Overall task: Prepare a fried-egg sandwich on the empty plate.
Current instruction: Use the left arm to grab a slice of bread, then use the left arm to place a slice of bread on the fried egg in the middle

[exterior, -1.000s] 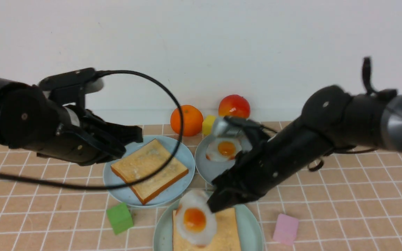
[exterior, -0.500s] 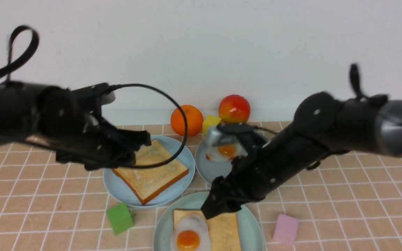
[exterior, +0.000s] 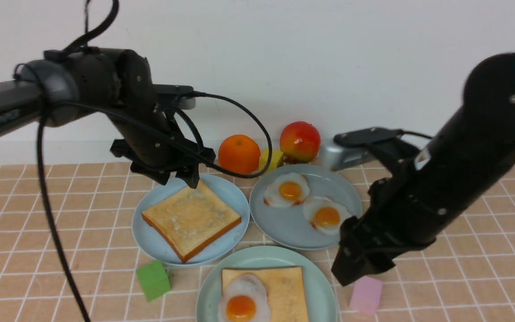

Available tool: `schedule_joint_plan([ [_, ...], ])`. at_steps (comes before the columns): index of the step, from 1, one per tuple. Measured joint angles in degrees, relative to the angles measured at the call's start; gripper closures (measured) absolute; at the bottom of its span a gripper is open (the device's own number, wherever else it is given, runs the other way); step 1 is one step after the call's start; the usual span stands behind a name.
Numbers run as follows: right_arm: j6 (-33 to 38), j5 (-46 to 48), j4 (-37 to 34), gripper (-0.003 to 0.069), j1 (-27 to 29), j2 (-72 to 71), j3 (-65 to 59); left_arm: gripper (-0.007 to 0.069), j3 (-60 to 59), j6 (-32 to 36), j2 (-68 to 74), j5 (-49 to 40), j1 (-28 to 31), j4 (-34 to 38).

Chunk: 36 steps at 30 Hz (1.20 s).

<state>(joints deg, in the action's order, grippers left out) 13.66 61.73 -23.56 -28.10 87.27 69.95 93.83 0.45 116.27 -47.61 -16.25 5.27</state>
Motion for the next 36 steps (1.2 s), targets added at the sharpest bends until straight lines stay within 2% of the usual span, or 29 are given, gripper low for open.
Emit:
schedule_joint_plan([
  [4, -0.17, 0.91, -0.62, 0.0193, 0.0, -2.85, 0.0, 0.02, 4.67, 3.25, 4.9, -0.07, 0.2, -1.97],
  [14, -0.28, 2.49, -1.14, 0.0195, 0.0, -3.43, 0.0, 0.0216, 7.2, 3.36, 11.57, -0.64, 0.27, -4.58],
  [16, -0.28, 2.49, -1.14, 0.0195, 0.0, -3.43, 0.0, 0.025, 7.41, 3.36, 11.9, -1.06, 0.27, -4.23],
  [18, -0.28, 2.49, -1.14, 0.0195, 0.0, -3.43, 0.0, 0.0328, 7.53, 3.51, 11.9, -1.42, 0.27, -3.69],
  [19, -0.28, 2.49, -1.14, 0.0195, 0.0, -3.43, 0.0, 0.0328, 7.53, 3.51, 11.9, -1.43, 0.27, -3.62],
  [20, -0.28, 2.49, -1.14, 0.0198, 0.0, -3.43, 0.0, 0.04, 7.59, 3.64, 11.9, -1.69, 0.27, -3.56],
  [23, -0.28, 2.49, -1.14, 0.021, 0.0, -3.43, 0.0, 0.053, 7.71, 3.98, 11.73, -2.03, 0.27, -3.9],
  [24, -0.28, 2.49, -1.14, 0.0212, 0.0, -3.43, 0.0, 0.0538, 7.71, 3.98, 11.73, -2.03, 0.27, -3.9],
  [25, -0.28, 2.49, -1.14, 0.0219, 0.0, -3.43, 0.0, 0.0596, 7.71, 4.02, 11.5, -2.1, 0.27, -3.9],
  [26, -0.28, 2.49, -1.14, 0.0226, 0.0, -3.43, 0.0, 0.0615, 7.71, 4.02, 11.16, -2.1, 0.27, -3.9],
  [31, -0.28, 2.6, -1.14, 0.0261, 0.0, -3.43, 0.0, 0.0637, 7.07, 3.85, 7.73, -4.63, 0.27, -3.12],
  [36, -0.28, 2.9, -1.14, 0.0299, 0.0, -3.43, 0.0, 0.0637, 7.01, 3.53, 0.27, -6.46, 0.27, 0.76],
])
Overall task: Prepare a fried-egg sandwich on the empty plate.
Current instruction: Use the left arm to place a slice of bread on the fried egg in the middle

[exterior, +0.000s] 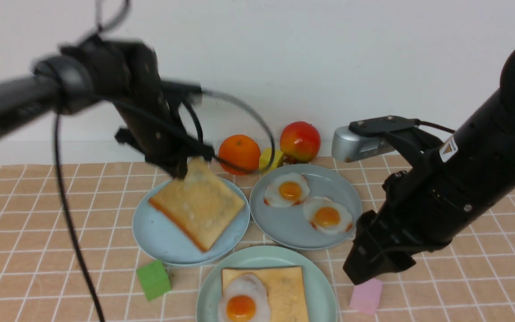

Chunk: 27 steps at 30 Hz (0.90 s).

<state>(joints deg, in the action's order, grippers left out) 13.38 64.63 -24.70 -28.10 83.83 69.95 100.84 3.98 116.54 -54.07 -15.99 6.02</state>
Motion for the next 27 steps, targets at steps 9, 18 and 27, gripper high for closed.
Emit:
schedule_joint_plan([
  [9, -0.29, 1.65, 0.28, 0.0319, 0.0, 0.0, 0.0, 0.0637, -4.48, -1.58, -9.71, -5.61, 0.0, 13.18],
  [18, -5.27, 3.85, 4.51, 0.0319, 0.0, 0.0, 0.0, 0.0637, -33.39, 1.0, -22.62, 6.82, 0.0, 35.2],
  [27, -6.13, 3.51, 5.22, 0.0319, 0.0, 0.0, 0.0, 0.0633, -51.77, 19.39, -21.28, 17.22, 0.0, 59.67],
])
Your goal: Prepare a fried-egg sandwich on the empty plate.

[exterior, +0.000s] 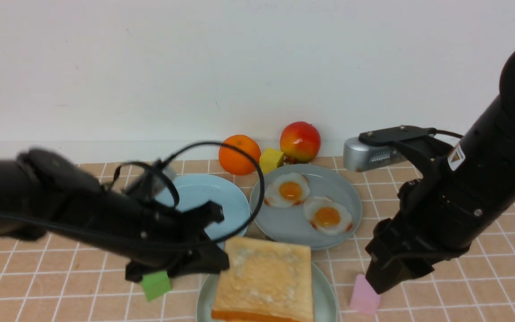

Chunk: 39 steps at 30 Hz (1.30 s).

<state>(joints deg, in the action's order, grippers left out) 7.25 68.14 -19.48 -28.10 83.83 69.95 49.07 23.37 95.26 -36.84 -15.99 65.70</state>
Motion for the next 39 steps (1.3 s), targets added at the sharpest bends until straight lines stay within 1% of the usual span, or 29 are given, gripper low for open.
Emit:
schedule_joint_plan([
  [1, -0.17, -0.16, -0.06, 0.0319, 0.0, 0.0, 0.0, 0.0626, -0.21, 1.92, 0.96, 0.0, 0.0, 1.26],
  [3, -0.63, -0.43, 0.0, 0.0319, 0.0, 0.0, 0.0, 0.0613, -0.28, 3.39, 1.97, 0.43, 0.0, 2.31],
  [5, -1.17, -0.88, 0.06, 0.0319, 0.0, -0.25, 0.0, 0.0575, -0.33, 4.0, 2.65, 1.61, 0.0, 2.41],
  [6, -1.16, -0.97, 0.14, 0.0319, 0.0, -0.33, -0.06, 0.0575, -0.33, 4.0, 2.63, 1.68, 0.0, 2.41],
  [7, -1.39, -1.08, 0.46, 0.0319, 0.0, -1.22, -0.12, 0.0537, -0.39, 4.0, 2.71, 2.25, 0.0, 2.05],
  [8, -1.43, -1.08, 0.42, 0.0319, 0.0, -1.39, -0.12, 0.0525, -0.39, 4.0, 2.71, 2.26, 0.0, 2.0],
  [12, -4.55, -1.14, 4.06, 0.0319, 0.0, -7.14, -0.12, 0.0369, -0.39, 4.06, 2.71, 2.31, 0.0, 1.87],
  [13, -5.96, -1.02, 6.04, 0.0321, 0.0, -9.63, -0.12, 0.0316, -0.39, 4.01, 2.71, 1.68, 0.0, 1.83],
  [14, -6.45, -1.03, 6.89, 0.0323, 0.0, -10.78, -0.12, 0.0288, -0.39, 4.01, 2.56, 1.32, 0.0, 1.72],
  [15, -6.64, -0.96, 7.17, 0.0323, 0.0, -11.17, -0.19, 0.0281, -0.39, 4.01, 2.56, 1.32, 0.0, 1.66],
  [16, -7.71, -1.02, 8.71, 0.0335, 0.0, -14.57, -0.78, 0.0242, -0.39, 4.01, 1.78, 0.62, 0.0, 1.14],
  [18, -8.48, -2.11, 9.59, 0.0379, 0.0, -20.23, -4.0, 0.0199, -0.39, 4.01, -0.67, -0.07, 0.0, -0.71],
  [20, -8.73, -4.33, 9.53, 0.043, 0.0, -25.71, -8.1, 0.0184, -0.39, 3.53, -4.02, -0.9, 0.45, -3.12],
  [21, -8.73, -4.33, 9.45, 0.0436, 0.0, -26.34, -8.63, 0.0183, -0.39, 3.41, -4.47, -0.97, 0.45, -3.43],
  [23, -8.28, -8.91, 9.33, 0.0523, 0.0, -34.49, -15.62, 0.0176, -0.39, 0.55, -10.93, -2.08, 1.83, -7.57],
  [26, -5.32, -15.56, 9.39, 0.0631, 0.0, -45.32, -24.18, 0.0178, -0.39, -4.34, -21.56, -3.17, 3.56, -14.15],
  [27, -4.33, -17.5, 9.39, 0.0655, 0.0, -47.5, -26.55, 0.0183, -0.39, -5.87, -24.69, -3.58, 3.83, -16.72],
  [28, -3.22, -20.05, 9.39, 0.0667, 0.0, -51.8, -29.35, 0.019, -0.39, -7.95, -28.79, -4.32, 3.89, -18.86],
  [29, -2.92, -21.03, 9.39, 0.0671, 0.0, -53.19, -30.96, 0.0197, -0.39, -8.84, -31.25, -4.81, 3.9, -20.53],
  [30, -2.38, -24.96, 9.39, 0.0673, 0.0, -58.37, -34.88, 0.0225, -0.39, -12.95, -37.88, -7.8, 3.9, -24.6],
  [32, -1.98, -28.1, 9.44, 0.0673, 0.0, -63.95, -38.79, 0.0287, -0.39, -16.66, -45.09, -11.81, 3.9, -29.37],
  [34, -1.72, -29.71, 9.67, 0.0673, 0.0, -68.64, -41.32, 0.0378, -0.43, -20.72, -52.69, -16.84, 3.9, -33.99],
  [35, -1.7, -29.9, 9.67, 0.0673, 0.0, -69.51, -41.73, 0.0378, -0.45, -21.14, -53.45, -17.35, 3.9, -33.99],
  [36, -1.64, -30.17, 9.8, 0.0671, 0.0, -71.5, -42.7, 0.0455, -0.6, -24.19, -58.75, -20.93, 3.9, -37.04],
  [38, -1.59, -30.37, 9.87, 0.0671, 0.0, -74.97, -43.47, 0.0574, -1.11, -28.15, -66.05, -25.06, 3.9, -39.9],
  [39, -1.59, -30.37, 9.87, 0.0671, 0.0, -76.37, -43.47, 0.0619, -1.59, -30.27, -69.54, -26.66, 3.9, -41.45],
])
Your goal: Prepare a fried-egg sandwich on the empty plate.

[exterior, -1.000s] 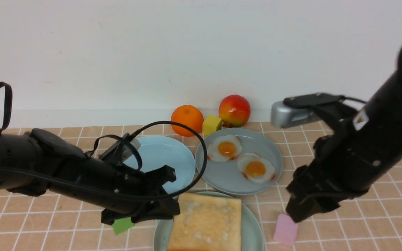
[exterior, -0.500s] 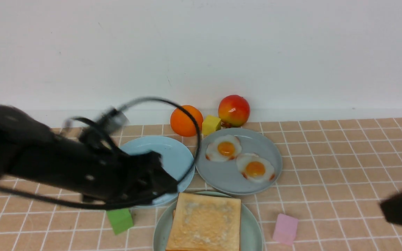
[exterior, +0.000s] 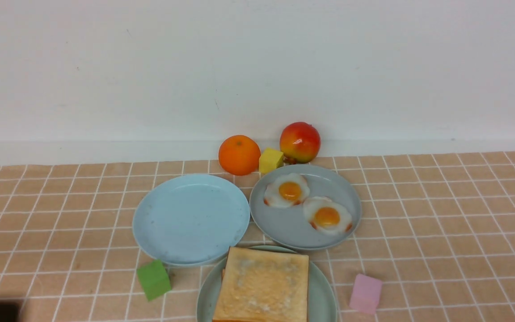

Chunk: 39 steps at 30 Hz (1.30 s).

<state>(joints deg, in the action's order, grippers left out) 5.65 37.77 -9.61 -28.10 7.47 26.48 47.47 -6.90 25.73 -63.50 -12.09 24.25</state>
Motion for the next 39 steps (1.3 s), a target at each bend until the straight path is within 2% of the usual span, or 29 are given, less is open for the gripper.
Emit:
schedule_joint_plan([
  [3, 0.0, -0.35, 0.0, 0.0671, 0.0, -3.16, 0.0, 0.0638, -2.8, -6.36, -9.27, -3.77, 0.0, -4.55],
  [7, 0.0, -0.24, 0.0, 0.0668, 0.0, -3.81, 0.0, 0.0638, -6.94, -9.36, -15.85, -7.12, 0.0, -5.98],
  [24, 0.0, -0.18, 0.0, 0.0655, 0.0, -3.92, 0.0, 0.0638, -8.13, -9.53, -16.46, -7.01, 0.0, -6.79],
  [28, 0.0, -0.18, 0.0, 0.0653, 0.0, -3.92, 0.0, 0.0638, -12.41, -7.48, -17.1, 3.51, 0.27, -16.19],
  [30, 0.0, -0.18, 0.0, 0.065, 0.0, -3.92, 0.0, 0.0638, -18.56, -7.28, -18.71, 15.01, 1.36, -22.26],
  [31, 0.0, -0.18, 0.0, 0.065, 0.0, -3.92, 0.0, 0.0638, -19.23, -7.28, -18.92, 16.06, 1.36, -22.8],
  [32, 0.0, -0.18, 0.0, 0.0648, 0.0, -3.97, 0.0, 0.0638, -24.62, -7.54, -20.69, 24.49, 2.45, -26.68],
  [33, 0.0, -0.18, 0.0, 0.0648, 0.0, -3.97, 0.0, 0.0638, -26.02, -7.74, -21.21, 26.51, 2.56, -26.98],
  [34, 0.0, -0.18, 0.0, 0.0645, 0.0, -3.97, 0.0, 0.0638, -31.7, -8.62, -23.2, 33.56, 3.46, -28.76],
  [36, 0.0, -0.18, 0.0, 0.0644, 0.0, -3.97, 0.0, 0.0638, -38.82, -9.4, -25.49, 40.04, 4.28, -29.29],
  [39, 0.0, -0.12, 0.0, 0.0643, 0.0, -3.97, 0.0, 0.0638, -47.0, -9.71, -26.36, 43.29, 5.53, -29.16],
])
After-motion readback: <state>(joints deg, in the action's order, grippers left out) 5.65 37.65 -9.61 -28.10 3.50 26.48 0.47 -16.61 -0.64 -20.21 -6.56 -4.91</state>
